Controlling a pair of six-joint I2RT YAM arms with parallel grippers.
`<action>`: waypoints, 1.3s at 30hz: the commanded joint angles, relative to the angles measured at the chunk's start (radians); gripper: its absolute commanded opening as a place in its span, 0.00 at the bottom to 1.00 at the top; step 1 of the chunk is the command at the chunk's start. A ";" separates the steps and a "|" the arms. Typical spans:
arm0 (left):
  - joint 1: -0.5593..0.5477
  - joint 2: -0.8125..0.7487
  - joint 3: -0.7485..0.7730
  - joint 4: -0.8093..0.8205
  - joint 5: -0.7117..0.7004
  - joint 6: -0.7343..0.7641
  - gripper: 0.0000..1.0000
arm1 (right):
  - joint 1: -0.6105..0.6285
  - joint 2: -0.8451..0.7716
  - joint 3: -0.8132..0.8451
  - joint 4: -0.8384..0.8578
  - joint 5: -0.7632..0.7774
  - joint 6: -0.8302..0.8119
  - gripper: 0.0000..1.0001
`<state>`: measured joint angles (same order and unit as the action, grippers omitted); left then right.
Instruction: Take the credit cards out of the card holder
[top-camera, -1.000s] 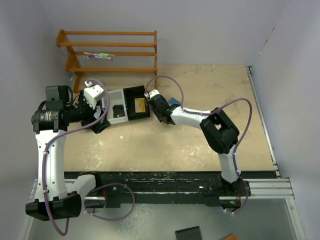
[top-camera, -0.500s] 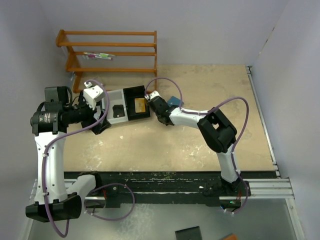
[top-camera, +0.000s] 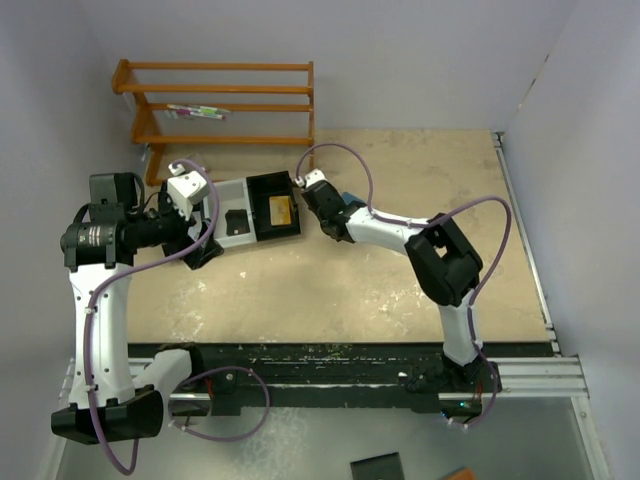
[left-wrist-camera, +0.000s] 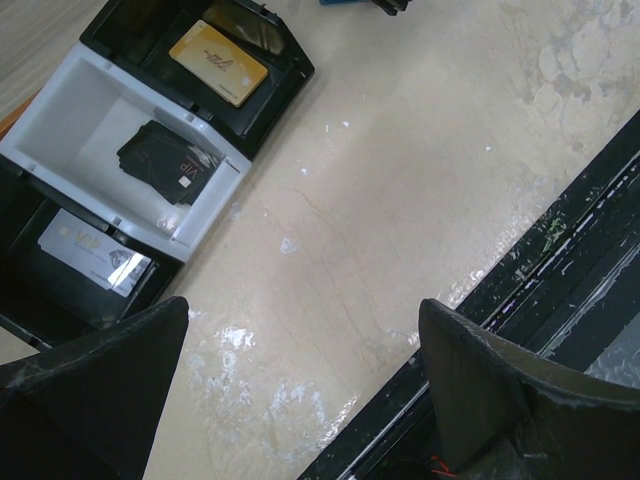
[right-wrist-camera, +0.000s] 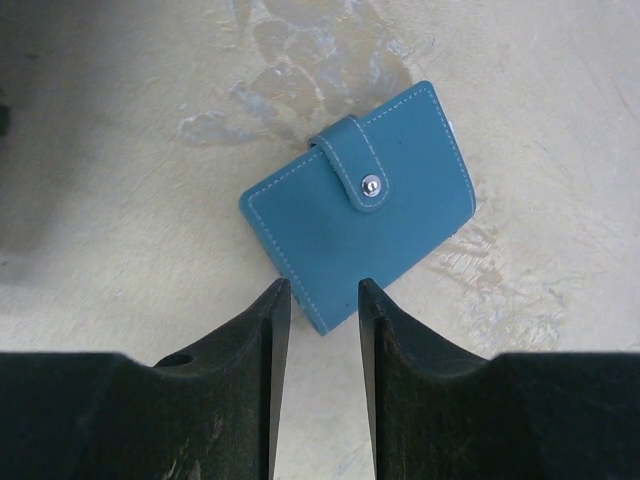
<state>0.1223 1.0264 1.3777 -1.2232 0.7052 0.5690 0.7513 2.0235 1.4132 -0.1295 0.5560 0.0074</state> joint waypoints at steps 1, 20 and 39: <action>0.004 -0.010 0.035 -0.006 0.042 0.016 1.00 | -0.021 0.050 0.040 -0.006 -0.010 -0.020 0.37; 0.004 -0.011 0.072 -0.017 0.051 -0.011 1.00 | 0.041 -0.062 -0.143 0.083 0.124 -0.006 0.00; 0.004 0.005 0.041 0.021 0.062 -0.035 0.99 | 0.455 -0.219 -0.304 -0.186 0.021 0.502 0.65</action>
<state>0.1223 1.0233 1.4097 -1.2358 0.7300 0.5552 1.2083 1.9110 1.1370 -0.2096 0.7383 0.3302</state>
